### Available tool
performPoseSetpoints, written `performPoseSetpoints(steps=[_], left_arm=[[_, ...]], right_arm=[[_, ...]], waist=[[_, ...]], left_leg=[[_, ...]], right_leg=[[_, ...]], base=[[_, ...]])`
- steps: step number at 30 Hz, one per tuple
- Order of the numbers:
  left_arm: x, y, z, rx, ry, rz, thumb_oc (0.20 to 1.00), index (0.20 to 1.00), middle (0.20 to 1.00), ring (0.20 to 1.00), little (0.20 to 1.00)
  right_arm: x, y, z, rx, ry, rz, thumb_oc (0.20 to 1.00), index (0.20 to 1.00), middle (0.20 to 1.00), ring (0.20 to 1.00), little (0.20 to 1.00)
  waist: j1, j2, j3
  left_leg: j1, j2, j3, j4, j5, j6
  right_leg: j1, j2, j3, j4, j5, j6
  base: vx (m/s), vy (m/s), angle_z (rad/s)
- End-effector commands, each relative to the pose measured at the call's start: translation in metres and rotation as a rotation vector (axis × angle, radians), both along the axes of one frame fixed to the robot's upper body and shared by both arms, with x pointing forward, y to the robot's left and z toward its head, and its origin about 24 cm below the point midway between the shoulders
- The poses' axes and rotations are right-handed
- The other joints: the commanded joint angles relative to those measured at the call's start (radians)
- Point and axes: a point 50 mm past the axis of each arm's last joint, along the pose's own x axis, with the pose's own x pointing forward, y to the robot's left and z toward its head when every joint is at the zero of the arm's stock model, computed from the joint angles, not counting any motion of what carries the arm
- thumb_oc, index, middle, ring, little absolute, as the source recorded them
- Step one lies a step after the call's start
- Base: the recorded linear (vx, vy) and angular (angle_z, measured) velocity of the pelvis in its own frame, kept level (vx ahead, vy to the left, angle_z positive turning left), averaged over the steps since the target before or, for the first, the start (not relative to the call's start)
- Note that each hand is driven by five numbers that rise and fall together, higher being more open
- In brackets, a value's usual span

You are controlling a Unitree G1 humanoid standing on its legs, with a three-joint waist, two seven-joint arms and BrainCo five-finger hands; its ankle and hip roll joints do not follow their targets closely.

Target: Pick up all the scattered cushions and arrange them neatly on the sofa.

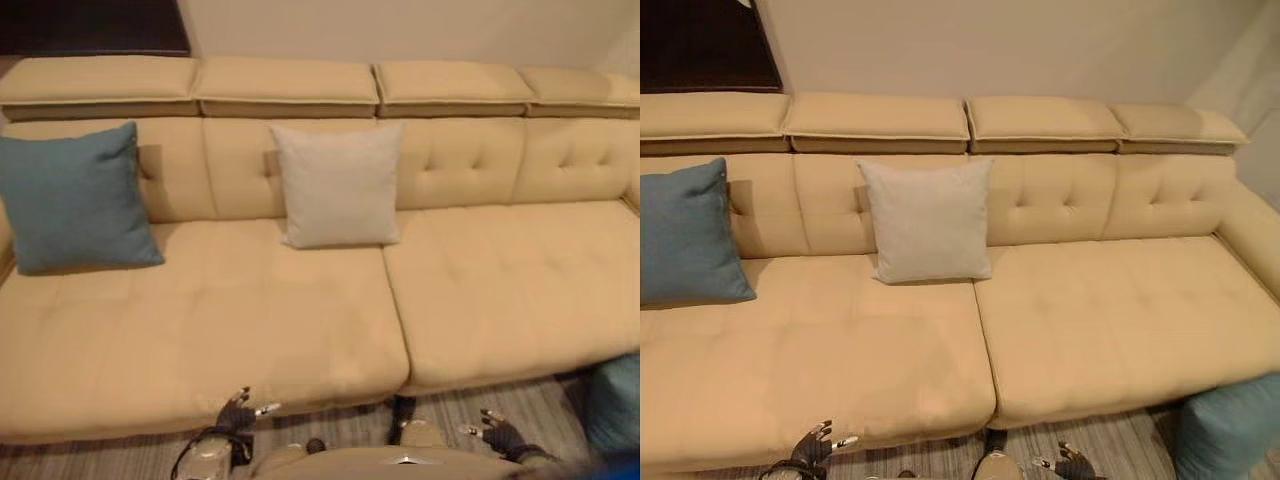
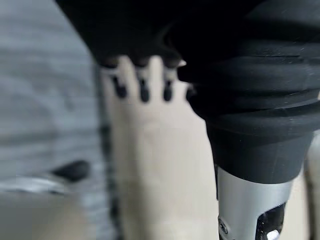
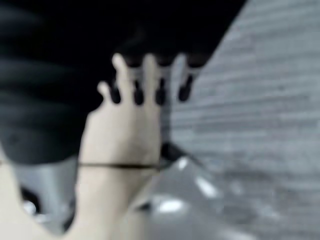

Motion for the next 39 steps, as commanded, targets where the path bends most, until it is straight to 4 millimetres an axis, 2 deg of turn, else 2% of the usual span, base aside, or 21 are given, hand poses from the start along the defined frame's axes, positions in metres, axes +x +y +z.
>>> performPoseSetpoints(steps=[1,5,7,8,12,13,14,15,17,18,19,21,24,26,29,30,33,35,36,37,39], left_arm=[[0.013,0.013,0.007,0.04,-0.04,-0.023,1.0,1.0,1.0,1.0,1.0],[0.012,0.011,0.007,0.033,-0.036,-0.025,1.0,1.0,1.0,1.0,1.0],[0.012,0.01,0.006,0.027,-0.039,-0.02,1.0,1.0,1.0,1.0,1.0],[0.015,0.008,0.006,0.031,-0.041,-0.032,1.0,1.0,1.0,1.0,1.0],[0.02,0.0,0.006,0.022,-0.045,-0.073,1.0,1.0,1.0,1.0,1.0],[0.021,-0.002,0.005,0.02,-0.046,-0.086,1.0,1.0,1.0,1.0,1.0],[0.024,-0.005,0.006,0.016,-0.051,-0.095,1.0,1.0,1.0,1.0,1.0],[0.024,-0.005,0.006,0.016,-0.051,-0.095,1.0,1.0,1.0,1.0,1.0],[0.029,-0.01,0.007,0.007,-0.073,-0.091,1.0,1.0,1.0,1.0,1.0],[0.028,-0.011,0.006,0.003,-0.073,-0.082,1.0,1.0,1.0,1.0,1.0],[0.029,-0.015,0.006,-0.01,-0.078,-0.073,1.0,1.0,1.0,1.0,1.0],[0.029,-0.018,0.005,-0.018,-0.076,-0.072,1.0,1.0,1.0,1.0,1.0],[0.028,-0.02,0.004,-0.018,-0.063,-0.092,1.0,1.0,1.0,1.0,1.0],[0.03,-0.024,0.004,-0.004,-0.059,-0.154,1.0,1.0,1.0,1.0,1.0],[0.033,-0.019,0.007,0.017,-0.074,-0.193,1.0,1.0,1.0,1.0,1.0],[0.035,-0.015,0.007,0.047,-0.057,-0.232,1.0,1.0,1.0,1.0,1.0],[0.038,-0.013,0.008,0.059,-0.05,-0.237,1.0,1.0,1.0,1.0,1.0],[0.04,-0.013,0.008,0.057,-0.05,-0.227,1.0,1.0,1.0,1.0,1.0],[0.041,-0.015,0.008,0.055,-0.053,-0.233,1.0,1.0,1.0,1.0,1.0],[0.041,-0.015,0.008,0.055,-0.053,-0.233,1.0,1.0,1.0,1.0,1.0],[0.043,-0.015,0.009,0.052,-0.068,-0.226,1.0,1.0,1.0,1.0,1.0]], right_arm=[[0.021,-0.012,0.009,-0.021,-0.066,-0.026,1.0,1.0,1.0,1.0,1.0],[0.018,-0.008,0.007,-0.012,-0.053,-0.025,1.0,1.0,1.0,1.0,1.0],[0.017,-0.006,0.005,-0.01,-0.041,-0.018,1.0,1.0,1.0,1.0,1.0],[0.024,-0.001,0.006,-0.003,-0.063,-0.004,1.0,1.0,1.0,1.0,1.0],[0.025,-0.002,0.007,-0.011,-0.067,0.014,1.0,1.0,1.0,1.0,1.0],[0.025,-0.003,0.008,-0.018,-0.07,0.023,1.0,1.0,1.0,1.0,1.0],[0.024,-0.004,0.007,-0.027,-0.058,0.033,1.0,1.0,1.0,1.0,1.0],[0.024,-0.004,0.007,-0.027,-0.058,0.033,1.0,1.0,1.0,1.0,1.0],[0.024,-0.006,0.008,-0.037,-0.056,0.041,1.0,1.0,1.0,1.0,1.0],[0.023,-0.007,0.008,-0.039,-0.05,0.037,1.0,1.0,1.0,1.0,1.0],[0.017,-0.01,0.006,-0.042,-0.027,0.016,1.0,1.0,1.0,1.0,1.0],[0.012,-0.01,0.004,-0.041,-0.003,0.014,1.0,1.0,1.0,1.0,1.0],[0.01,-0.01,0.003,-0.034,-0.003,-0.002,1.0,1.0,1.0,1.0,1.0],[0.007,-0.009,0.002,-0.03,0.007,-0.012,1.0,1.0,1.0,1.0,1.0],[0.008,-0.003,0.001,-0.012,-0.006,-0.02,1.0,1.0,1.0,1.0,1.0],[0.007,-0.001,0.0,-0.011,-0.001,-0.019,1.0,1.0,1.0,1.0,1.0],[0.003,-0.001,-0.001,-0.006,0.006,-0.038,1.0,1.0,1.0,1.0,1.0],[0.0,-0.003,-0.002,-0.004,0.017,-0.062,1.0,1.0,1.0,1.0,1.0],[-0.002,-0.005,-0.002,-0.018,0.023,-0.069,1.0,1.0,1.0,1.0,1.0],[-0.002,-0.005,-0.002,-0.018,0.023,-0.069,1.0,1.0,1.0,1.0,1.0],[0.001,-0.005,-0.002,-0.023,0.024,-0.063,1.0,1.0,1.0,1.0,1.0]], waist=[[0.022,0.008,-0.006],[0.045,0.003,-0.027],[0.075,-0.008,-0.044],[0.077,-0.017,-0.044],[0.057,-0.013,-0.044],[0.057,-0.012,-0.038],[0.064,-0.015,-0.032],[0.064,-0.015,-0.032],[0.082,-0.017,-0.019],[0.083,-0.019,-0.017],[0.09,-0.019,-0.021],[0.096,-0.015,-0.025],[0.081,-0.009,-0.017],[0.081,-0.018,-0.006],[0.085,-0.02,0.011],[0.084,-0.016,0.021],[0.071,-0.012,0.019],[0.075,-0.008,0.004],[0.096,-0.002,-0.012],[0.096,-0.002,-0.012],[0.114,-0.01,-0.022]], left_leg=[[0.047,0.05,-0.08,-0.032,0.043,-0.128],[0.018,0.064,-0.035,-0.029,0.066,-0.13],[-0.024,0.08,0.005,-0.009,0.081,-0.144],[-0.059,0.102,0.025,0.006,0.115,-0.169],[-0.072,0.132,0.05,0.021,0.135,-0.194],[-0.079,0.136,0.039,0.036,0.138,-0.198],[-0.093,0.133,-0.012,0.063,0.129,-0.203],[-0.094,0.133,-0.012,0.064,0.128,-0.203],[-0.094,0.092,-0.155,0.119,0.092,-0.204],[-0.073,0.086,-0.182,0.124,0.058,-0.2],[-0.054,0.056,-0.253,0.176,0.028,-0.198],[-0.032,0.029,-0.334,0.17,0.005,-0.195],[-0.008,0.028,-0.333,0.097,-0.018,-0.18],[-0.004,0.01,-0.316,0.067,-0.03,-0.161],[0.01,0.024,-0.272,0.043,-0.026,-0.148],[0.007,0.036,-0.252,0.041,-0.015,-0.144],[0.001,0.039,-0.246,0.034,0.0,-0.135],[-0.006,0.041,-0.229,0.025,0.01,-0.131],[-0.018,0.053,-0.19,0.025,0.017,-0.131],[-0.018,0.053,-0.191,0.025,0.017,-0.131],[-0.012,0.061,-0.142,0.009,0.025,-0.141]], right_leg=[[0.071,0.085,0.027,0.057,-0.03,-0.055],[0.152,0.128,-0.011,0.05,-0.099,-0.063],[0.219,0.147,-0.051,-0.029,-0.133,-0.067],[0.226,0.186,0.0,-0.125,-0.138,-0.077],[0.254,0.217,0.034,-0.213,-0.127,-0.092],[0.258,0.219,0.042,-0.222,-0.124,-0.094],[0.253,0.216,0.06,-0.223,-0.123,-0.099],[0.253,0.217,0.06,-0.223,-0.124,-0.099],[0.233,0.213,0.097,-0.217,-0.105,-0.099],[0.227,0.208,0.114,-0.217,-0.093,-0.096],[0.201,0.202,0.16,-0.206,-0.07,-0.091],[0.15,0.193,0.2,-0.185,-0.049,-0.079],[0.117,0.178,0.216,-0.177,-0.028,-0.061],[0.078,0.144,0.219,-0.177,0.017,-0.038],[0.049,0.111,0.175,-0.155,0.037,-0.025],[0.058,0.106,0.137,-0.122,0.012,-0.033],[0.075,0.134,0.159,-0.065,-0.026,-0.052],[0.098,0.148,0.126,-0.035,-0.063,-0.065],[0.139,0.134,0.02,-0.02,-0.1,-0.073],[0.138,0.134,0.02,-0.02,-0.1,-0.073],[0.159,0.125,-0.064,-0.058,-0.095,-0.069]], base=[[-0.13,0.022,-0.55],[-0.18,-0.032,-0.47],[-0.26,-0.155,-0.52],[-0.23,-0.239,-0.95],[-0.13,-0.127,-0.66],[-0.11,-0.034,-0.26],[-0.09,-0.016,-0.16],[-0.1,0.001,-0.08],[-0.11,0.008,-0.58],[-0.15,0.044,-1.14],[-0.15,0.076,-1.07],[-0.13,0.089,-0.64],[-0.11,0.139,-1.11],[-0.16,0.2,-0.43],[-0.12,0.085,-1.31],[-0.13,0.074,-0.81],[-0.1,0.058,-0.4],[-0.12,0.024,-0.18],[-0.08,-0.017,-0.19],[-0.1,-0.061,-0.23],[0.0,-0.146,-0.68]])
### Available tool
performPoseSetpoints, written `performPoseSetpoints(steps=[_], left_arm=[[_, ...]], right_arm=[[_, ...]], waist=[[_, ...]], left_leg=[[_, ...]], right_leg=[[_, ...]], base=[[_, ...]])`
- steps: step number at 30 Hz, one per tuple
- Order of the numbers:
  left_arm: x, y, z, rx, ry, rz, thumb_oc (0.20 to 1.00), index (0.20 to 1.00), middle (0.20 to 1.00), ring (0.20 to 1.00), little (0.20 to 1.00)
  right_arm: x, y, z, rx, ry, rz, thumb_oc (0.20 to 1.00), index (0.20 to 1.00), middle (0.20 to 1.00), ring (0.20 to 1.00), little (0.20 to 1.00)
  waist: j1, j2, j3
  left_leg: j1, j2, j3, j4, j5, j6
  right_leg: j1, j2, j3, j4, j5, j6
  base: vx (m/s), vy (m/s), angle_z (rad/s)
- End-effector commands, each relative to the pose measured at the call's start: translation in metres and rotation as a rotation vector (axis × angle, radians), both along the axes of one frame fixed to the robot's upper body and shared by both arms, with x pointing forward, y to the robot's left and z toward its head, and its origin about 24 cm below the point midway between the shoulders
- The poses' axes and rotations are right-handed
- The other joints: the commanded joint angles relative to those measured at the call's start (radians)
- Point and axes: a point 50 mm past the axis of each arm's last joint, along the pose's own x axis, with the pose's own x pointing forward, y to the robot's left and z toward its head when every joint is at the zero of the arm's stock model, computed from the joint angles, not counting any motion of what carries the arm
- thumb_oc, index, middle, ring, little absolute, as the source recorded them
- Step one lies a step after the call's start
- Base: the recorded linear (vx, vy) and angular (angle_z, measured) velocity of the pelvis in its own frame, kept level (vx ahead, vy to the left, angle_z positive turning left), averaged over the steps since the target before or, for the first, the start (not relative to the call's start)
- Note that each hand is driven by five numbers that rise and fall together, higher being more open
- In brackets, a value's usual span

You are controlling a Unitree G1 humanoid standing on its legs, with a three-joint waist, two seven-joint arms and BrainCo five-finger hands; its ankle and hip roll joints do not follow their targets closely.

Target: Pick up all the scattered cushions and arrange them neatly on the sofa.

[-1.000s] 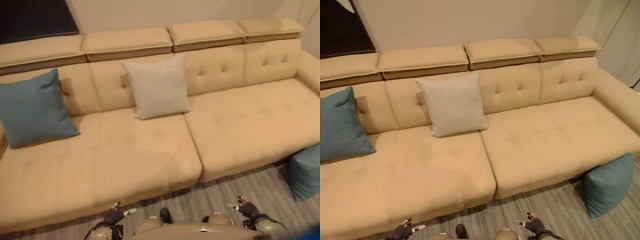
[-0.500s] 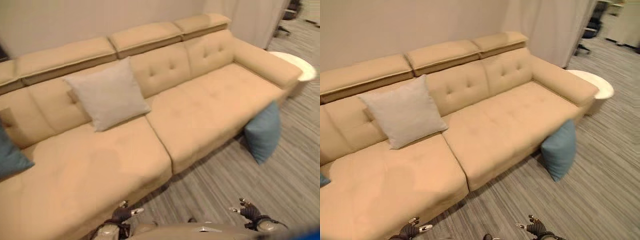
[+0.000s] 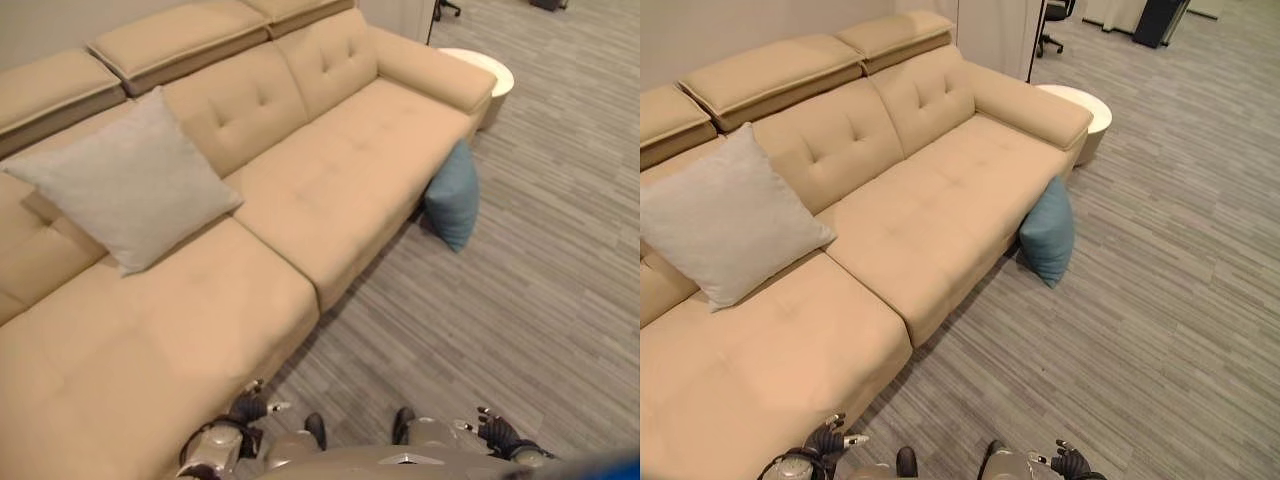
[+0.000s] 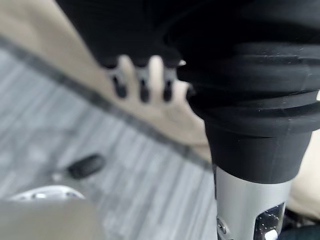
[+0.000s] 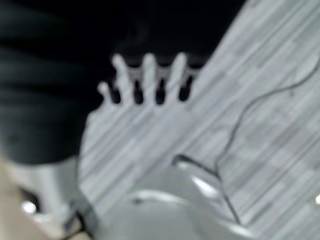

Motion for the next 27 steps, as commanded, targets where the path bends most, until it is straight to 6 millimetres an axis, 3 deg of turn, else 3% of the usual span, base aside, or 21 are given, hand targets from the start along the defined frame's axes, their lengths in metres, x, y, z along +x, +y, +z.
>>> performPoseSetpoints(steps=[1,8,9,10,12,13,15,17,18,19,21,22,26,27], left_arm=[[0.015,-0.004,0.005,-0.006,-0.056,-0.011,1.0,1.0,1.0,1.0,1.0],[0.014,-0.021,0.001,-0.053,-0.04,-0.024,1.0,1.0,1.0,1.0,1.0],[0.018,-0.028,0.002,-0.078,-0.059,-0.022,1.0,1.0,1.0,1.0,1.0],[0.018,-0.028,0.002,-0.078,-0.059,-0.022,1.0,1.0,1.0,1.0,1.0],[0.022,-0.034,0.003,-0.096,-0.074,-0.027,1.0,1.0,1.0,1.0,1.0],[0.022,-0.034,0.003,-0.096,-0.074,-0.027,1.0,1.0,1.0,1.0,1.0],[0.027,-0.037,0.005,-0.098,-0.088,-0.045,1.0,1.0,1.0,1.0,1.0],[0.027,-0.036,0.004,-0.089,-0.083,-0.034,1.0,1.0,1.0,1.0,1.0],[0.027,-0.035,0.004,-0.085,-0.083,-0.032,1.0,1.0,1.0,1.0,1.0],[0.026,-0.035,0.004,-0.079,-0.076,-0.037,1.0,1.0,1.0,1.0,1.0],[0.025,-0.034,0.003,-0.075,-0.073,-0.033,1.0,1.0,1.0,1.0,1.0],[0.022,-0.03,0.003,-0.072,-0.07,-0.009,1.0,1.0,1.0,1.0,1.0],[0.019,-0.027,0.002,-0.068,-0.058,0.005,1.0,1.0,1.0,1.0,1.0],[0.021,-0.025,0.003,-0.067,-0.07,0.006,1.0,1.0,1.0,1.0,1.0]], right_arm=[[0.016,-0.004,0.005,-0.02,-0.049,-0.01,1.0,1.0,1.0,1.0,1.0],[0.012,-0.005,0.004,-0.019,-0.04,-0.016,1.0,1.0,1.0,1.0,1.0],[0.009,-0.008,0.004,-0.022,-0.035,-0.03,1.0,1.0,1.0,1.0,1.0],[0.009,-0.008,0.004,-0.022,-0.035,-0.03,1.0,1.0,1.0,1.0,1.0],[0.005,-0.011,0.004,-0.028,-0.026,-0.047,1.0,1.0,1.0,1.0,1.0],[0.005,-0.011,0.004,-0.028,-0.026,-0.047,1.0,1.0,1.0,1.0,1.0],[0.008,-0.01,0.004,-0.03,-0.031,-0.035,1.0,1.0,1.0,1.0,1.0],[0.007,-0.009,0.004,-0.028,-0.027,-0.032,1.0,1.0,1.0,1.0,1.0],[0.008,-0.009,0.004,-0.031,-0.026,-0.028,1.0,1.0,1.0,1.0,1.0],[0.01,-0.009,0.004,-0.039,-0.031,-0.019,1.0,1.0,1.0,1.0,1.0],[0.012,-0.009,0.005,-0.04,-0.034,-0.014,1.0,1.0,1.0,1.0,1.0],[0.016,-0.006,0.005,-0.033,-0.042,-0.009,1.0,1.0,1.0,1.0,1.0],[0.025,-0.002,0.006,-0.024,-0.064,0.002,1.0,1.0,1.0,1.0,1.0],[0.032,0.0,0.008,-0.029,-0.077,0.029,1.0,1.0,1.0,1.0,1.0]], waist=[[0.048,-0.008,-0.037],[0.003,-0.006,-0.033],[-0.015,-0.014,-0.02],[-0.015,-0.013,-0.02],[-0.01,-0.025,-0.002],[-0.01,-0.025,-0.003],[0.007,-0.036,0.01],[0.013,-0.046,0.007],[0.02,-0.048,0.01],[0.039,-0.046,0.012],[0.051,-0.046,0.017],[0.067,-0.049,0.015],[0.083,-0.043,0.0],[0.097,-0.032,-0.005]], left_leg=[[-0.009,-0.003,-0.04,0.077,-0.048,-0.099],[-0.014,0.023,-0.017,0.135,-0.051,-0.118],[-0.044,0.053,-0.008,0.248,-0.051,-0.139],[-0.046,0.055,-0.009,0.251,-0.052,-0.139],[-0.096,0.062,-0.058,0.363,-0.003,-0.163],[-0.097,0.062,-0.058,0.363,-0.003,-0.163],[-0.152,0.027,-0.122,0.334,-0.016,-0.151],[-0.186,0.015,-0.128,0.274,-0.008,-0.135],[-0.206,0.003,-0.145,0.255,0.005,-0.132],[-0.253,-0.012,-0.181,0.213,0.058,-0.14],[-0.261,-0.02,-0.196,0.204,0.07,-0.143],[-0.225,-0.034,-0.211,0.197,0.046,-0.133],[-0.172,-0.051,-0.199,0.174,0.021,-0.113],[-0.134,-0.045,-0.163,0.158,-0.001,-0.092]], right_leg=[[0.057,0.012,-0.089,-0.107,0.133,0.064],[0.075,0.063,-0.009,-0.183,0.114,0.025],[0.093,0.083,0.008,-0.207,0.105,0.008],[0.093,0.084,0.007,-0.207,0.105,0.007],[0.121,0.1,0.032,-0.236,0.103,-0.013],[0.12,0.1,0.032,-0.236,0.103,-0.012],[0.136,0.113,0.064,-0.255,0.101,-0.015],[0.139,0.122,0.085,-0.264,0.102,-0.013],[0.145,0.129,0.096,-0.266,0.1,-0.013],[0.158,0.157,0.122,-0.268,0.092,-0.012],[0.166,0.167,0.138,-0.265,0.085,-0.012],[0.175,0.174,0.163,-0.249,0.068,-0.012],[0.166,0.165,0.155,-0.184,0.053,0.003],[0.135,0.13,0.116,-0.078,0.066,0.029]], base=[[-0.01,-0.226,-1.01],[0.03,-0.197,-0.33],[0.01,-0.186,-0.15],[0.02,-0.238,0.01],[0.05,-0.152,-0.02],[0.07,-0.134,-0.17],[0.12,-0.099,-0.39],[0.16,-0.079,-0.49],[0.18,-0.068,-0.37],[0.18,-0.07,-0.3],[0.18,-0.054,-0.56],[0.27,-0.032,-0.97],[0.21,0.028,-0.82],[0.2,0.066,-0.45]])
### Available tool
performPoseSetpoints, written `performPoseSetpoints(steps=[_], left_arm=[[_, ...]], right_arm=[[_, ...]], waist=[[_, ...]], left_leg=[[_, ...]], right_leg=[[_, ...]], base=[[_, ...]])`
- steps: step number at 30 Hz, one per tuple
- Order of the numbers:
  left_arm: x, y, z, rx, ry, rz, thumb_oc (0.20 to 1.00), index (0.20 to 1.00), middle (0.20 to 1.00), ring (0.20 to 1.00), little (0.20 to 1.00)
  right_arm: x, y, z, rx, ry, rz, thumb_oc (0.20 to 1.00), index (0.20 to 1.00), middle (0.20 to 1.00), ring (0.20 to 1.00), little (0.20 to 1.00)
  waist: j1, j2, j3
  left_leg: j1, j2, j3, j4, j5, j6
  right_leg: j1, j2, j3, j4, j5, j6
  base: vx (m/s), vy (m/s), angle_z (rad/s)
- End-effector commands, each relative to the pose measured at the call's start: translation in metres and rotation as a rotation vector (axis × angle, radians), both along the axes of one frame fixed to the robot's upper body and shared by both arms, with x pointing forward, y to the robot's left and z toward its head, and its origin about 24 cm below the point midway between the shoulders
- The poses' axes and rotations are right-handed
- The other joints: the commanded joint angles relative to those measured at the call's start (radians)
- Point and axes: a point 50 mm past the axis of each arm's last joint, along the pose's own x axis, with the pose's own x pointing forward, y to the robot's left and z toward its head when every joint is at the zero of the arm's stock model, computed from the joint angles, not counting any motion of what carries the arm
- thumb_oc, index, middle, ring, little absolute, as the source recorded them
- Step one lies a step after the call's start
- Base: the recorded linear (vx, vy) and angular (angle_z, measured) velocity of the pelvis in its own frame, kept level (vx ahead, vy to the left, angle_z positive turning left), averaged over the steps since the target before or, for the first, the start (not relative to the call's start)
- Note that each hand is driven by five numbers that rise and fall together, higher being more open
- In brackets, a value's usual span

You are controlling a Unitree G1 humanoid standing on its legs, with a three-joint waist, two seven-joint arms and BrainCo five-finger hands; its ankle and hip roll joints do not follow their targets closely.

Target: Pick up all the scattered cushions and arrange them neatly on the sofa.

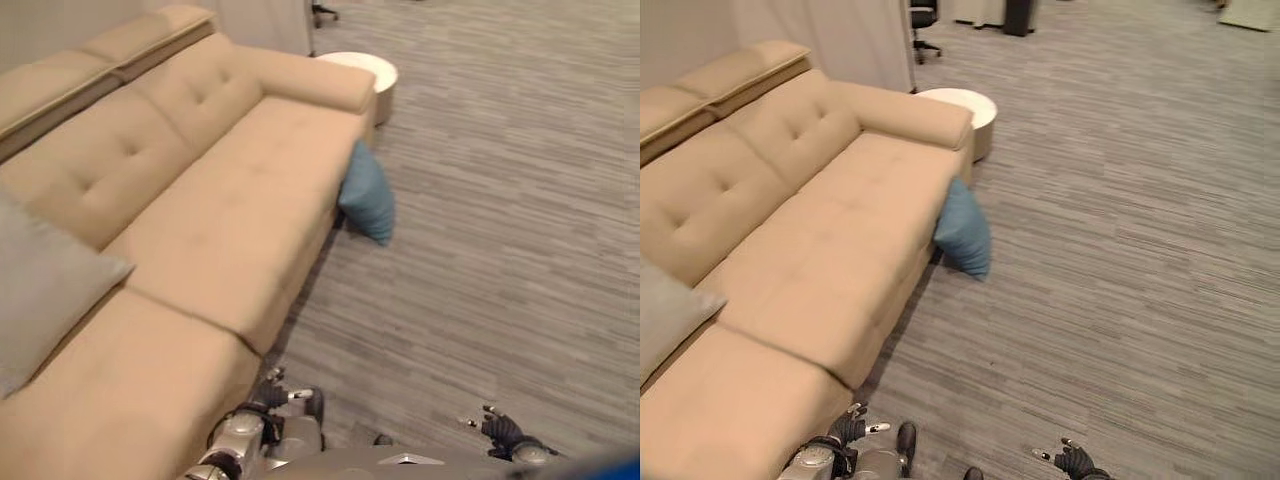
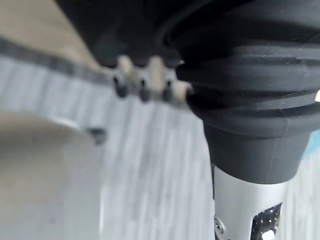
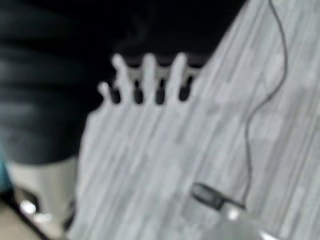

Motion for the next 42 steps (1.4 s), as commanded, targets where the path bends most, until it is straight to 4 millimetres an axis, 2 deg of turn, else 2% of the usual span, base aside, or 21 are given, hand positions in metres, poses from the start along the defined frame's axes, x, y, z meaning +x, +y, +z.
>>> performPoseSetpoints(steps=[1,3,5,6,9,10,12,13,14,17,19,22,25,26,28,29,30,33,37,38,42], left_arm=[[0.003,0.004,0.002,0.017,-0.023,0.006,1.0,1.0,1.0,1.0,1.0],[0.011,0.004,0.007,0.017,-0.053,-0.008,1.0,1.0,1.0,1.0,1.0],[0.014,0.003,0.008,0.017,-0.064,-0.016,1.0,1.0,1.0,1.0,1.0],[0.019,0.003,0.01,0.023,-0.077,-0.036,1.0,1.0,1.0,1.0,1.0],[0.023,0.001,0.011,0.022,-0.082,-0.05,1.0,1.0,1.0,1.0,1.0],[0.026,-0.002,0.012,0.02,-0.085,-0.063,1.0,1.0,1.0,1.0,1.0],[0.028,-0.003,0.012,0.02,-0.092,-0.065,1.0,1.0,1.0,1.0,1.0],[0.026,-0.003,0.011,0.024,-0.082,-0.064,1.0,1.0,1.0,1.0,1.0],[0.023,-0.003,0.01,0.021,-0.079,-0.056,1.0,1.0,1.0,1.0,1.0],[0.019,-0.005,0.008,0.021,-0.059,-0.063,1.0,1.0,1.0,1.0,1.0],[0.019,-0.006,0.007,0.014,-0.058,-0.061,1.0,1.0,1.0,1.0,1.0],[0.024,-0.008,0.01,-0.002,-0.077,-0.048,1.0,1.0,1.0,1.0,1.0],[0.026,-0.01,0.011,-0.011,-0.084,-0.05,1.0,1.0,1.0,1.0,1.0],[0.026,-0.01,0.01,-0.003,-0.08,-0.057,1.0,1.0,1.0,1.0,1.0],[0.024,-0.008,0.009,0.01,-0.073,-0.054,1.0,1.0,1.0,1.0,1.0],[0.024,-0.008,0.009,0.01,-0.073,-0.054,1.0,1.0,1.0,1.0,1.0],[0.021,-0.006,0.008,0.014,-0.062,-0.044,1.0,1.0,1.0,1.0,1.0],[0.017,-0.003,0.006,0.022,-0.047,-0.036,1.0,1.0,1.0,1.0,1.0],[0.014,0.005,0.006,0.033,-0.041,-0.004,1.0,1.0,1.0,1.0,1.0],[0.017,0.008,0.008,0.039,-0.049,-0.002,1.0,1.0,1.0,1.0,1.0],[0.022,0.009,0.011,0.04,-0.069,0.007,1.0,1.0,1.0,1.0,1.0]], right_arm=[[0.028,-0.002,0.009,-0.023,-0.086,0.043,1.0,1.0,1.0,1.0,1.0],[0.042,0.002,0.013,-0.018,-0.123,0.076,1.0,1.0,1.0,1.0,1.0],[0.045,0.003,0.015,-0.015,-0.139,0.081,1.0,1.0,1.0,1.0,1.0],[0.044,0.005,0.014,-0.011,-0.137,0.082,1.0,1.0,1.0,1.0,1.0],[0.044,0.003,0.015,-0.014,-0.135,0.083,1.0,1.0,1.0,1.0,1.0],[0.043,0.002,0.015,-0.015,-0.134,0.079,1.0,1.0,1.0,1.0,1.0],[0.045,0.0,0.016,-0.024,-0.14,0.084,1.0,1.0,1.0,1.0,1.0],[0.043,0.0,0.015,-0.029,-0.13,0.085,1.0,1.0,1.0,1.0,1.0],[0.043,0.0,0.015,-0.029,-0.131,0.096,1.0,1.0,1.0,1.0,1.0],[0.041,0.001,0.014,-0.023,-0.119,0.112,1.0,1.0,1.0,1.0,1.0],[0.037,-0.002,0.014,-0.027,-0.11,0.096,1.0,1.0,1.0,1.0,1.0],[0.037,-0.005,0.014,-0.032,-0.115,0.086,1.0,1.0,1.0,1.0,1.0],[0.039,-0.007,0.015,-0.038,-0.119,0.074,1.0,1.0,1.0,1.0,1.0],[0.042,-0.006,0.016,-0.041,-0.126,0.081,1.0,1.0,1.0,1.0,1.0],[0.043,-0.005,0.016,-0.047,-0.129,0.098,1.0,1.0,1.0,1.0,1.0],[0.043,-0.005,0.016,-0.047,-0.129,0.098,1.0,1.0,1.0,1.0,1.0],[0.046,-0.003,0.017,-0.052,-0.135,0.121,1.0,1.0,1.0,1.0,1.0],[0.049,-0.001,0.018,-0.047,-0.146,0.122,1.0,1.0,1.0,1.0,1.0],[0.053,0.009,0.017,-0.023,-0.156,0.141,1.0,1.0,1.0,1.0,1.0],[0.054,0.011,0.017,-0.017,-0.156,0.149,1.0,1.0,1.0,1.0,1.0],[0.058,0.012,0.018,-0.014,-0.169,0.143,1.0,1.0,1.0,1.0,1.0]], waist=[[0.059,-0.009,0.016],[0.052,0.008,0.026],[0.042,0.014,0.032],[0.033,0.019,0.031],[0.023,0.025,0.03],[0.016,0.023,0.026],[0.011,0.026,0.027],[-0.003,0.026,0.021],[-0.006,0.026,0.018],[-0.029,0.019,0.006],[-0.03,0.002,0.0],[-0.008,-0.014,0.02],[0.011,-0.014,0.033],[0.024,-0.019,0.032],[0.047,-0.006,0.034],[0.048,-0.007,0.035],[0.069,0.006,0.036],[0.073,0.005,0.044],[0.096,-0.001,0.034],[0.093,-0.004,0.037],[0.076,0.015,0.045]], left_leg=[[0.012,-0.04,0.053,0.075,-0.058,0.011],[0.08,-0.036,0.083,0.062,-0.091,0.041],[0.093,-0.034,0.089,0.064,-0.099,0.048],[0.119,-0.032,0.11,0.058,-0.12,0.052],[0.143,-0.023,0.108,0.04,-0.13,0.043],[0.15,-0.026,0.1,0.035,-0.138,0.035],[0.17,-0.019,0.103,0.028,-0.153,0.018],[0.196,-0.011,0.1,0.021,-0.152,0.005],[0.207,-0.011,0.107,0.023,-0.159,0.002],[0.23,0.009,0.109,0.111,-0.163,-0.032],[0.175,0.053,0.127,0.283,-0.092,-0.076],[0.092,0.07,0.118,0.43,-0.047,-0.088],[0.036,0.066,0.132,0.378,-0.08,-0.072],[-0.014,0.062,0.155,0.259,-0.094,-0.05],[-0.048,0.06,0.149,0.119,-0.014,-0.052],[-0.046,0.059,0.15,0.116,-0.013,-0.052],[-0.082,0.067,0.126,0.009,0.063,-0.065],[-0.083,0.073,0.173,0.017,0.074,-0.067],[-0.037,0.046,0.192,0.035,0.028,-0.016],[0.0,0.021,0.204,0.047,-0.022,0.022],[0.048,0.009,0.194,0.059,-0.061,0.052]], right_leg=[[-0.035,-0.066,-0.089,0.2,0.058,0.161],[-0.123,-0.114,-0.139,0.404,0.14,0.232],[-0.148,-0.132,-0.163,0.466,0.151,0.24],[-0.165,-0.195,-0.24,0.473,0.158,0.228],[-0.168,-0.219,-0.248,0.382,0.119,0.185],[-0.19,-0.224,-0.228,0.278,0.133,0.175],[-0.195,-0.254,-0.225,0.19,0.177,0.189],[-0.221,-0.278,-0.231,0.129,0.235,0.21],[-0.223,-0.282,-0.248,0.145,0.242,0.216],[-0.202,-0.237,-0.225,0.145,0.211,0.192],[-0.156,-0.21,-0.268,0.113,0.195,0.163],[-0.101,-0.178,-0.28,0.077,0.157,0.127],[-0.071,-0.154,-0.282,0.056,0.14,0.124],[-0.042,-0.136,-0.285,0.034,0.125,0.133],[-0.015,-0.098,-0.266,0.025,0.104,0.136],[-0.014,-0.099,-0.266,0.025,0.104,0.136],[0.012,-0.064,-0.247,0.028,0.075,0.134],[0.034,-0.055,-0.244,0.044,0.055,0.133],[-0.003,-0.099,-0.255,0.248,0.049,0.171],[-0.057,-0.174,-0.259,0.418,0.146,0.237],[-0.132,-0.223,-0.252,0.57,0.212,0.245]], base=[[0.3,0.098,-0.66],[0.27,0.086,-1.1],[0.19,0.027,-0.62],[0.22,-0.057,0.14],[0.19,-0.11,0.06],[0.27,-0.213,-0.23],[0.32,-0.257,-0.15],[0.39,-0.296,-0.12],[0.32,-0.231,-0.13],[0.36,-0.31,-0.08],[0.23,-0.354,-0.1],[0.19,-0.31,0.02],[0.19,-0.145,-0.09],[0.28,-0.09,0.06],[0.27,-0.068,0.13],[0.29,-0.047,-0.2],[0.32,-0.046,-0.61],[0.27,-0.034,-0.44],[0.33,0.087,-0.19],[0.31,0.134,-0.27],[0.31,0.102,0.2]])
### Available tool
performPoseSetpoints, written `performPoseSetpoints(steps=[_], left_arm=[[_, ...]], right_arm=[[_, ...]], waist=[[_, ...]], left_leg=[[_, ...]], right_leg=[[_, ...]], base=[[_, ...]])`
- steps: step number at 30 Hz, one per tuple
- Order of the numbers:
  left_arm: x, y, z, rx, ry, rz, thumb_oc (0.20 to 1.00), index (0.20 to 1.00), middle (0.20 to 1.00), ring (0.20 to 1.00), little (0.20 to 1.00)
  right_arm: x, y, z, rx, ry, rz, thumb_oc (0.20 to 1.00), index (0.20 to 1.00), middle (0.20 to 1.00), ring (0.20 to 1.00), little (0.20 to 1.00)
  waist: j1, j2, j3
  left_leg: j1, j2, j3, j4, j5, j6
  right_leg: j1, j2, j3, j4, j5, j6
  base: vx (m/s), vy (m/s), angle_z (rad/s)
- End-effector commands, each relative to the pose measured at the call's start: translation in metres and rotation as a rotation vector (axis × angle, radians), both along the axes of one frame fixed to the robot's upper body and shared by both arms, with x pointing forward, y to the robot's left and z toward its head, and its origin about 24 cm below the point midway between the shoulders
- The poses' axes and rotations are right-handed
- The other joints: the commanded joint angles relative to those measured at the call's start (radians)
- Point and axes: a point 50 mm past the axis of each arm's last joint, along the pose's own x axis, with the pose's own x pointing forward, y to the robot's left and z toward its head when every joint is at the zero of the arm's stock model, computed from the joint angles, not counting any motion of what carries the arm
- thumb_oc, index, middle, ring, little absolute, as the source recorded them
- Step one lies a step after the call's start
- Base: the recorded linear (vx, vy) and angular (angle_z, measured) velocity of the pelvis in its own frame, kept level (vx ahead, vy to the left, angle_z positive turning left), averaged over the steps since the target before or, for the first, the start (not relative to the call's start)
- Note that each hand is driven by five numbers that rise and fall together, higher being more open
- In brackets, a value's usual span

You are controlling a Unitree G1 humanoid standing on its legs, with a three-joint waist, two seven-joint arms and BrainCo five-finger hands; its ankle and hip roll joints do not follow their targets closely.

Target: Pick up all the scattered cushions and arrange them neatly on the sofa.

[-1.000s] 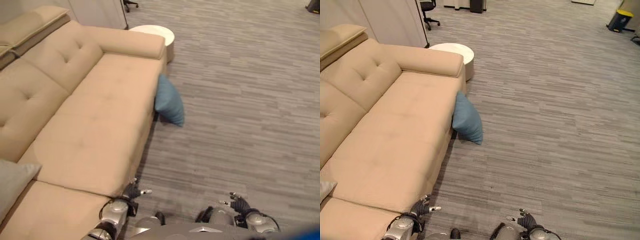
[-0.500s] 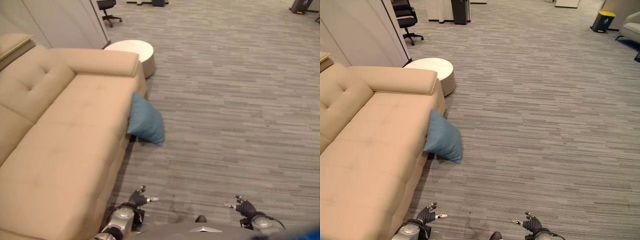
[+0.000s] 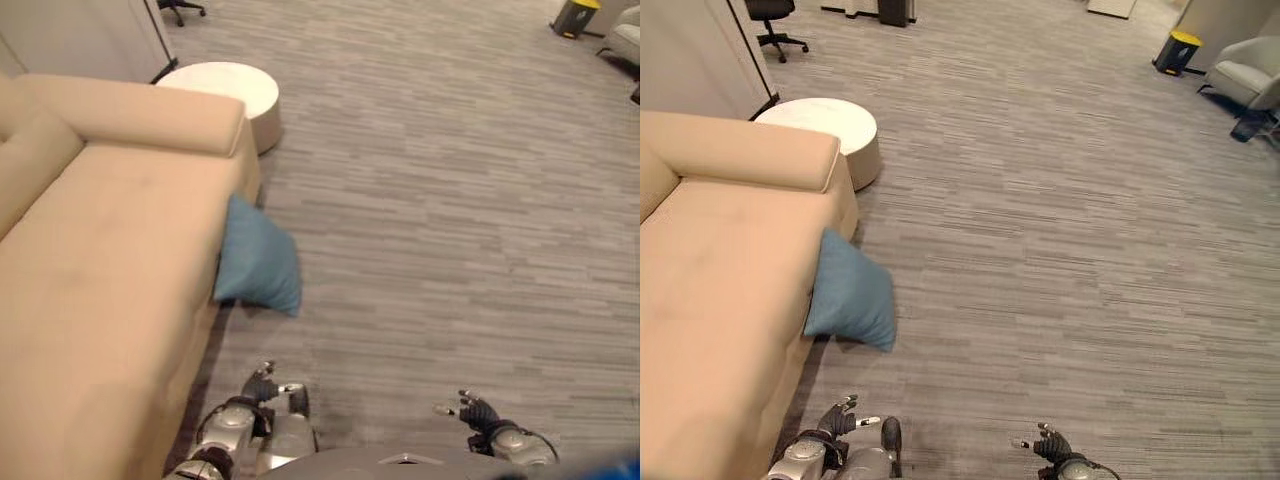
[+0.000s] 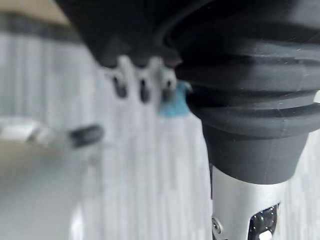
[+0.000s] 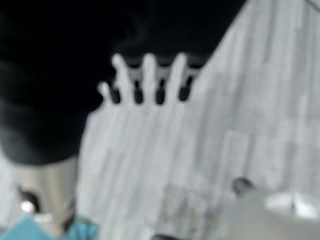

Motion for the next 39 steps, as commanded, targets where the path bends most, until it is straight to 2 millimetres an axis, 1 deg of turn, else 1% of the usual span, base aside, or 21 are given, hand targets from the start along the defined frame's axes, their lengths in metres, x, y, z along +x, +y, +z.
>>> performPoseSetpoints(steps=[1,2,3,4,6,7,8,11,14,17,19,23,24,25,26,31,32,33,34,36,39], left_arm=[[-0.002,-0.01,-0.002,-0.008,-0.005,-0.003,1.0,1.0,1.0,1.0,1.0],[-0.002,-0.009,-0.002,-0.006,-0.003,-0.004,1.0,1.0,1.0,1.0,1.0],[-0.002,-0.009,-0.002,-0.007,-0.003,-0.004,1.0,1.0,1.0,1.0,1.0],[-0.001,-0.01,-0.002,-0.007,-0.004,-0.004,1.0,1.0,1.0,1.0,1.0],[-0.005,-0.012,-0.005,-0.004,0.012,-0.011,1.0,1.0,1.0,1.0,1.0],[-0.005,-0.012,-0.005,-0.004,0.012,-0.011,1.0,1.0,1.0,1.0,1.0],[-0.009,-0.011,-0.007,-0.004,0.023,-0.001,1.0,1.0,1.0,1.0,1.0],[-0.017,-0.012,-0.011,-0.002,0.051,-0.008,1.0,1.0,1.0,1.0,1.0],[-0.019,-0.015,-0.012,-0.014,0.057,-0.008,1.0,1.0,1.0,1.0,1.0],[-0.013,-0.022,-0.01,-0.034,0.041,-0.035,1.0,1.0,1.0,1.0,1.0],[-0.012,-0.022,-0.009,-0.035,0.039,-0.033,1.0,1.0,1.0,1.0,1.0],[-0.012,-0.02,-0.01,-0.025,0.047,-0.041,1.0,1.0,1.0,1.0,1.0],[-0.013,-0.019,-0.01,-0.019,0.05,-0.038,1.0,1.0,1.0,1.0,1.0],[-0.018,-0.016,-0.012,-0.005,0.075,-0.036,1.0,1.0,1.0,1.0,1.0],[-0.02,-0.013,-0.013,0.001,0.081,-0.028,1.0,1.0,1.0,1.0,1.0],[-0.028,-0.004,-0.015,0.019,0.111,0.0,1.0,1.0,1.0,1.0,1.0],[-0.028,0.001,-0.014,0.024,0.106,0.016,1.0,1.0,1.0,1.0,1.0],[-0.028,0.001,-0.014,0.024,0.106,0.016,1.0,1.0,1.0,1.0,1.0],[-0.024,0.004,-0.011,0.026,0.089,0.026,1.0,1.0,1.0,1.0,1.0],[-0.023,0.004,-0.011,0.029,0.09,0.023,1.0,1.0,1.0,1.0,1.0],[-0.021,0.005,-0.01,0.025,0.074,0.03,1.0,1.0,1.0,1.0,1.0]], right_arm=[[0.032,-0.012,0.015,-0.033,-0.115,0.007,1.0,1.0,1.0,1.0,1.0],[0.031,-0.012,0.015,-0.03,-0.117,0.008,1.0,1.0,1.0,1.0,1.0],[0.031,-0.012,0.015,-0.031,-0.117,0.008,1.0,1.0,1.0,1.0,1.0],[0.033,-0.012,0.016,-0.025,-0.124,0.009,1.0,1.0,1.0,1.0,1.0],[0.034,-0.013,0.018,-0.023,-0.135,0.004,1.0,1.0,1.0,1.0,1.0],[0.034,-0.013,0.018,-0.023,-0.135,0.004,1.0,1.0,1.0,1.0,1.0],[0.034,-0.014,0.018,-0.024,-0.132,-0.001,1.0,1.0,1.0,1.0,1.0],[0.026,-0.014,0.014,-0.028,-0.101,0.024,1.0,1.0,1.0,1.0,1.0],[0.02,-0.015,0.012,-0.024,-0.089,0.006,1.0,1.0,1.0,1.0,1.0],[0.022,-0.021,0.015,-0.03,-0.112,-0.018,1.0,1.0,1.0,1.0,1.0],[0.021,-0.021,0.015,-0.03,-0.109,-0.02,1.0,1.0,1.0,1.0,1.0],[0.021,-0.019,0.014,-0.021,-0.104,-0.028,1.0,1.0,1.0,1.0,1.0],[0.02,-0.019,0.014,-0.022,-0.102,-0.025,1.0,1.0,1.0,1.0,1.0],[0.022,-0.018,0.014,-0.023,-0.108,-0.025,1.0,1.0,1.0,1.0,1.0],[0.024,-0.017,0.014,-0.021,-0.112,-0.02,1.0,1.0,1.0,1.0,1.0],[0.033,-0.008,0.016,-0.007,-0.131,0.013,1.0,1.0,1.0,1.0,1.0],[0.04,-0.004,0.018,-0.002,-0.149,0.034,1.0,1.0,1.0,1.0,1.0],[0.04,-0.004,0.018,-0.002,-0.149,0.034,1.0,1.0,1.0,1.0,1.0],[0.047,-0.001,0.021,0.001,-0.17,0.041,1.0,1.0,1.0,1.0,1.0],[0.049,0.0,0.022,0.006,-0.176,0.042,1.0,1.0,1.0,1.0,1.0],[0.052,0.003,0.024,0.017,-0.193,0.056,1.0,1.0,1.0,1.0,1.0]], waist=[[0.034,0.032,0.022],[0.03,0.039,0.023],[0.03,0.039,0.024],[0.023,0.039,0.017],[0.001,0.035,0.005],[0.001,0.034,0.003],[-0.016,0.032,0.0],[-0.022,0.016,-0.009],[-0.027,0.005,-0.015],[-0.017,-0.018,0.01],[-0.016,-0.018,0.012],[-0.005,-0.017,0.002],[-0.003,-0.015,-0.002],[0.004,-0.007,-0.007],[0.011,-0.014,-0.005],[0.039,-0.011,-0.006],[0.055,0.0,-0.007],[0.055,-0.001,-0.007],[0.058,0.013,0.004],[0.057,0.018,0.003],[0.053,0.023,-0.004]], left_leg=[[0.005,0.002,0.004,0.133,-0.078,-0.061],[0.028,-0.009,-0.009,0.113,-0.077,-0.057],[0.03,-0.008,-0.01,0.113,-0.077,-0.057],[0.042,-0.02,-0.035,0.104,-0.09,-0.062],[0.058,-0.032,-0.087,0.107,-0.114,-0.07],[0.055,-0.032,-0.087,0.107,-0.113,-0.07],[0.073,-0.037,-0.119,0.107,-0.129,-0.076],[0.098,-0.044,-0.142,0.166,-0.19,-0.104],[0.061,-0.034,-0.163,0.275,-0.163,-0.136],[-0.04,0.021,-0.137,0.485,-0.1,-0.178],[-0.057,0.04,-0.111,0.496,-0.087,-0.179],[-0.083,0.057,-0.062,0.293,-0.092,-0.156],[-0.099,0.061,-0.049,0.241,-0.066,-0.152],[-0.132,0.078,-0.014,0.181,-0.008,-0.17],[-0.134,0.077,-0.02,0.187,-0.007,-0.172],[-0.091,0.026,-0.052,0.166,-0.035,-0.129],[-0.058,0.008,-0.048,0.162,-0.064,-0.102],[-0.058,0.008,-0.047,0.162,-0.064,-0.102],[-0.029,0.001,-0.055,0.162,-0.079,-0.08],[-0.023,-0.007,-0.063,0.163,-0.087,-0.07],[0.009,-0.027,-0.102,0.139,-0.099,-0.073]], right_leg=[[0.012,0.062,-0.056,-0.224,0.227,-0.015],[-0.004,0.048,-0.069,-0.303,0.198,-0.053],[-0.002,0.049,-0.07,-0.304,0.198,-0.053],[-0.017,0.062,-0.031,-0.422,0.188,-0.069],[-0.047,0.093,0.109,-0.603,0.204,-0.073],[-0.049,0.094,0.109,-0.606,0.207,-0.073],[-0.072,0.101,0.193,-0.663,0.236,-0.06],[-0.058,0.079,0.132,-0.693,0.263,-0.047],[-0.017,0.105,0.125,-0.701,0.249,-0.065],[0.055,0.129,0.059,-0.738,0.219,-0.111],[0.073,0.137,0.034,-0.754,0.212,-0.118],[0.116,0.171,-0.008,-0.803,0.189,-0.113],[0.125,0.181,-0.016,-0.808,0.181,-0.112],[0.153,0.214,-0.014,-0.815,0.149,-0.111],[0.154,0.213,-0.014,-0.808,0.141,-0.116],[0.128,0.188,-0.031,-0.662,0.118,-0.11],[0.091,0.148,-0.045,-0.53,0.13,-0.083],[0.089,0.147,-0.044,-0.527,0.128,-0.082],[0.053,0.107,-0.044,-0.415,0.155,-0.058],[0.029,0.099,-0.033,-0.372,0.172,-0.054],[0.004,0.093,0.018,-0.502,0.169,-0.08]], base=[[0.31,-0.024,0.46],[0.31,-0.025,0.24],[0.31,-0.13,0.21],[0.29,-0.158,0.17],[0.32,-0.185,0.41],[0.31,-0.174,0.48],[0.3,-0.166,0.37],[0.39,-0.261,0.84],[0.15,-0.173,0.73],[0.1,-0.271,0.32],[0.1,-0.154,0.57],[0.14,-0.049,0.47],[0.35,-0.033,0.42],[0.34,-0.046,0.5],[0.28,-0.02,0.41],[0.17,0.068,-0.1],[0.13,0.08,0.08],[0.27,0.143,0.01],[0.13,0.065,-0.04],[0.23,0.039,0.12],[0.3,-0.111,0.3]])
